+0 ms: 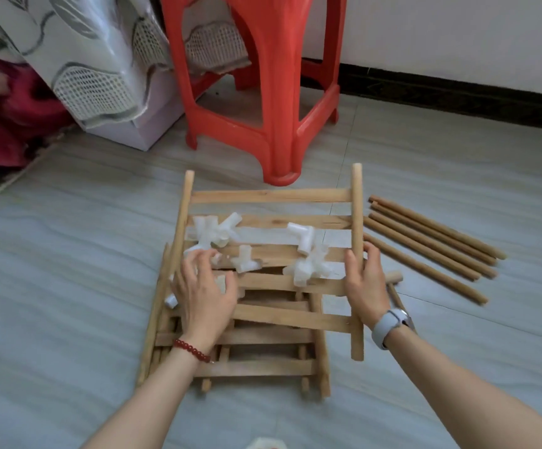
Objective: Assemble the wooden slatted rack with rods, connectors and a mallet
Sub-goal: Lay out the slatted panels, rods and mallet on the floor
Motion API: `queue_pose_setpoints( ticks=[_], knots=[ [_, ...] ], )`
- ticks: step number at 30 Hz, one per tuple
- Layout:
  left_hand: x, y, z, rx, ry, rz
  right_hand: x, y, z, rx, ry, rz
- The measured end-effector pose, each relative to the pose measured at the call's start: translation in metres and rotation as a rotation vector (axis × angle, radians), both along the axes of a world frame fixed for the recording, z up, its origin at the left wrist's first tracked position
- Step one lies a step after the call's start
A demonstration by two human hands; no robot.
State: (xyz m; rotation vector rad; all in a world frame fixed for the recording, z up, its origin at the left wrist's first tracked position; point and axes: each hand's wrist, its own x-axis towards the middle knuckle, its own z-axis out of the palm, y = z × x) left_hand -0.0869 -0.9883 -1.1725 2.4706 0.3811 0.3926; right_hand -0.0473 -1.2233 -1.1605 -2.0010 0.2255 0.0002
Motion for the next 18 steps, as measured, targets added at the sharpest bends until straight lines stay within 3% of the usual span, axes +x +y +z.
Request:
queue_pose_setpoints(
  ticks=[5, 8, 15, 18],
  knots=[
    [0.053, -0.005, 0.009, -0.414, 0.233, 0.194, 0.018, -0.029, 0.007, -0.03, -0.148, -0.079],
    [0.08, -0.01, 0.001, -0.598, 0.301, 0.178, 0.022, -0.046, 0.007, -0.094, -0.199, -0.073],
    [0.112, -0.01, 0.002, -0.932, 0.121, 0.182, 0.036, -0.07, -0.003, -0.167, -0.288, -0.055],
    [0.105, -0.005, 0.003, -0.959, 0.086, 0.155, 0.043, -0.074, -0.008, -0.092, -0.163, -0.038]
  ],
)
